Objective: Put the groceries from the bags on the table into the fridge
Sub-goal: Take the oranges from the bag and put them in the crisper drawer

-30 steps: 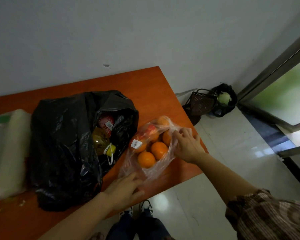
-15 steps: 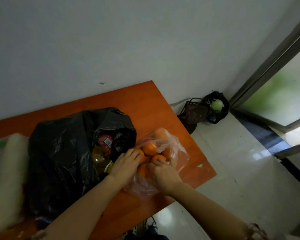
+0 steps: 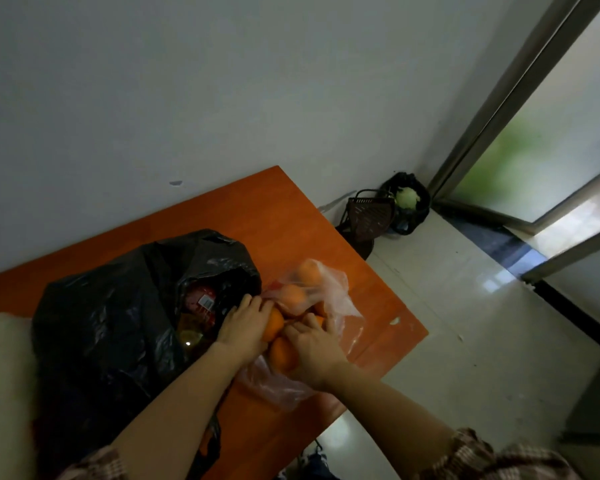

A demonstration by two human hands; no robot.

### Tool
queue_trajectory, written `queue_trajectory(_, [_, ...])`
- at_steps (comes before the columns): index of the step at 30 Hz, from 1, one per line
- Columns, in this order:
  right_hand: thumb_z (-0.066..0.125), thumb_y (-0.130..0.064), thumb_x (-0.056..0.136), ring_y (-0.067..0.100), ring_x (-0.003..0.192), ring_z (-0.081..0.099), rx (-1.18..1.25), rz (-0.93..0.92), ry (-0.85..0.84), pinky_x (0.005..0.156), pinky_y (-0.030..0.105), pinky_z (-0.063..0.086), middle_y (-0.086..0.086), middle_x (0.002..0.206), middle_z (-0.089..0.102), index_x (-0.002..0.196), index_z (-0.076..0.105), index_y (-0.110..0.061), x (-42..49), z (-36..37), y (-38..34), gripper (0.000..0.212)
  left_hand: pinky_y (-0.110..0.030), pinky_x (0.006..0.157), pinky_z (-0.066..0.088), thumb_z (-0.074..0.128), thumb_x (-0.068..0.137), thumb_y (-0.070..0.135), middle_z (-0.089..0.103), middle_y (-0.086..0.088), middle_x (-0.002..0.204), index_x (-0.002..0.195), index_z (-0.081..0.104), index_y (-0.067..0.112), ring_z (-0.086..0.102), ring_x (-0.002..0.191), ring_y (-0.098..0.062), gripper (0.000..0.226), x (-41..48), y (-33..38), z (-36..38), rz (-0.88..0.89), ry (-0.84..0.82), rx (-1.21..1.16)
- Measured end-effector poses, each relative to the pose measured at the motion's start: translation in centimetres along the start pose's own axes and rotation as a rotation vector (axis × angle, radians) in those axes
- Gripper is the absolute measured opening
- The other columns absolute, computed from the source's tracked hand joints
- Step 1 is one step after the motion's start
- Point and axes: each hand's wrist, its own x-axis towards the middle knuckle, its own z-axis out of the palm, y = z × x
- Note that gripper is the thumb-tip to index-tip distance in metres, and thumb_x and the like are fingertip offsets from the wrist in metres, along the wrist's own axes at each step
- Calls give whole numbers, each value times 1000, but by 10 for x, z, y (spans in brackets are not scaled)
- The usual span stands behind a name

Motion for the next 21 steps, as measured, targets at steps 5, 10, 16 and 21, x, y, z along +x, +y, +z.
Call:
queue_trajectory(5, [66, -50, 79, 20, 118, 33, 219, 37, 43, 103, 48, 23, -8, 131, 49, 129, 47, -29, -14, -20, 5, 57, -38, 92, 40, 67, 74, 36, 44, -4, 129, 139, 36, 21, 33, 123, -26, 74, -12, -8, -12, -87, 36, -334])
queue_trajectory(10, [78, -29, 73, 17, 117, 45, 704, 61, 157, 95, 36, 41, -5, 126, 48, 124, 48, -31, -39, -57, 22, 59, -46, 104, 37, 75, 76, 47, 35, -2, 148, 146, 31, 23, 32, 136, -28, 86, -31, -3, -52, -174, 14, -655])
queue_trajectory(16, [82, -21, 72, 19, 103, 60, 1116, 211, 305, 81, 35, 57, -5, 117, 53, 118, 54, -25, -89, -106, 57, 54, -37, 97, 42, 78, 75, 41, 40, -4, 147, 143, 38, 18, 43, 130, -25, 82, -37, 56, -107, -72, 179, -903])
queue_trajectory(21, [80, -14, 74, 26, 100, 65, 1433, 344, 526, 76, 35, 58, 6, 119, 56, 120, 55, -21, -169, -124, 102, 54, -41, 90, 50, 80, 59, 52, 58, -6, 128, 129, 54, 15, 56, 111, -23, 83, -36, 148, -127, 6, 225, -1091])
